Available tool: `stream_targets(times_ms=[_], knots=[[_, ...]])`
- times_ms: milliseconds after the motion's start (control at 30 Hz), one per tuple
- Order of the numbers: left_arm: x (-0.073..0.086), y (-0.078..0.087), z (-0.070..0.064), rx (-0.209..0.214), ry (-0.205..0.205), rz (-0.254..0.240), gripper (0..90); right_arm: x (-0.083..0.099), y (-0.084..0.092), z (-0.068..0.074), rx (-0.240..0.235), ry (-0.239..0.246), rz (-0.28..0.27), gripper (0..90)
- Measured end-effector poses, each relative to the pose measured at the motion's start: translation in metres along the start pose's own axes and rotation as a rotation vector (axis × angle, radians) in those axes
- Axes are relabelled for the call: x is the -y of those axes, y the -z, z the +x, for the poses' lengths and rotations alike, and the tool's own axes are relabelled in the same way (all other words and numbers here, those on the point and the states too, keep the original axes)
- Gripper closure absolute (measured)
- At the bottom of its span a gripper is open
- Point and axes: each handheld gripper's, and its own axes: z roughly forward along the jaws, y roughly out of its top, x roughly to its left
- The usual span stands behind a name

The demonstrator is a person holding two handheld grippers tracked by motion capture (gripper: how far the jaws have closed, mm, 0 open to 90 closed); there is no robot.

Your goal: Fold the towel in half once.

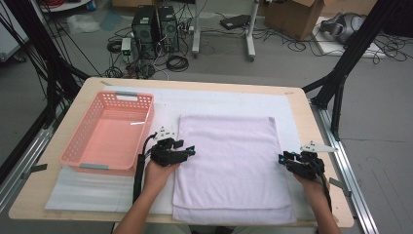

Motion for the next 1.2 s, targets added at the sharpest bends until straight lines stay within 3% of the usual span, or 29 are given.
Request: stream_targets(times_ms=[333,800,933,1067,1200], knots=[[0.034,0.03,-0.009,0.029,0.033,-0.021,45.0,0.024,0.022,0.015,-0.015,-0.003,0.01,70.7],[0.059,0.059,-0.026,0.031,0.046,0.078,52.1,0.043,0.04,0.033,-0.023,0.015,0.029,73.1],[0.062,0.06,-0.031,0.018,0.009,0.097,54.6,0.044,0.038,0.035,-0.019,0.019,0.045,73.8],[0.063,0.057,-0.036,-0.023,-0.035,0.107,59.8,0.042,0.036,0.035,-0.016,0.04,0.053,78.6],[0.063,0.056,-0.039,-0.054,-0.073,0.109,68.2,0.042,0.034,0.035,-0.022,0.028,0.064,84.2]])
